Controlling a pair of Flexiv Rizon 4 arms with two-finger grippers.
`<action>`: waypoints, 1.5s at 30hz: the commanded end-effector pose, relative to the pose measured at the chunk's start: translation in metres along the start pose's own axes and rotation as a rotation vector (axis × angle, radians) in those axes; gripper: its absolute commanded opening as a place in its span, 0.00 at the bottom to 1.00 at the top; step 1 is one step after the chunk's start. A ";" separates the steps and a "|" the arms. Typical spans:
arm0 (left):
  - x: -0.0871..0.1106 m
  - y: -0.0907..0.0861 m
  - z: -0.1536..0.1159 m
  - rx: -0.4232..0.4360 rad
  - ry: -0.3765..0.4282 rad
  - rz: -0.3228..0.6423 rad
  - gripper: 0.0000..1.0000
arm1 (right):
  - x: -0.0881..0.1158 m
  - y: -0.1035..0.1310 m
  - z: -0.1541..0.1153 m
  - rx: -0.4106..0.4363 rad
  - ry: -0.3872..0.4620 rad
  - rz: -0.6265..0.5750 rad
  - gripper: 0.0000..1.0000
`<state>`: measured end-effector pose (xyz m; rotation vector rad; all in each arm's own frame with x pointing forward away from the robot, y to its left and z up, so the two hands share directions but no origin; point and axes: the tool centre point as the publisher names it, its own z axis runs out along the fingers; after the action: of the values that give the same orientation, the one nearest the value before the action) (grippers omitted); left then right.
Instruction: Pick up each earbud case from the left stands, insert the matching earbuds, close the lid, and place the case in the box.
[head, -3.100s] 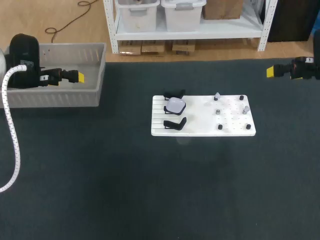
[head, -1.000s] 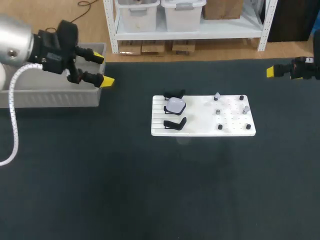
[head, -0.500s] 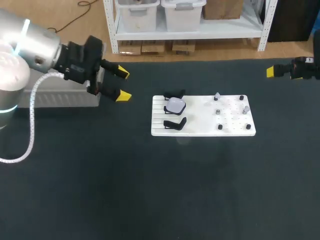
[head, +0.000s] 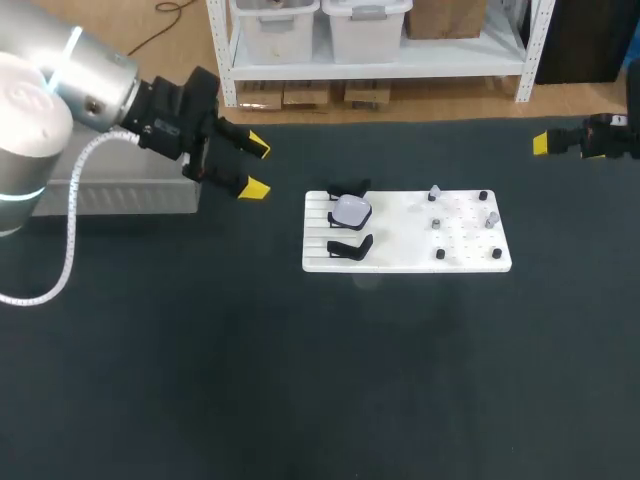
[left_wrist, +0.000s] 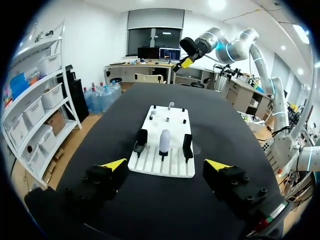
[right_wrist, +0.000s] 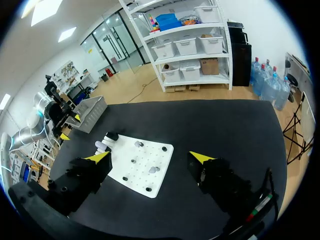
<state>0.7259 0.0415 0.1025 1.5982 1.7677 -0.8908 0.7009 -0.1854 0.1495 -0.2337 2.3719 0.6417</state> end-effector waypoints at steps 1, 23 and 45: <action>0.006 -0.002 0.004 -0.003 0.004 0.004 1.00 | 0.000 0.000 0.000 0.001 0.000 0.000 1.00; 0.006 -0.001 0.091 0.090 -0.045 0.121 1.00 | 0.000 0.000 0.000 0.001 0.000 0.000 1.00; 0.010 0.009 0.125 0.135 -0.079 0.110 0.78 | 0.000 0.000 0.000 0.001 0.000 0.000 1.00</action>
<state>0.7286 -0.0497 0.0211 1.6995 1.5828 -1.0159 0.7009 -0.1854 0.1495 -0.2336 2.3719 0.6417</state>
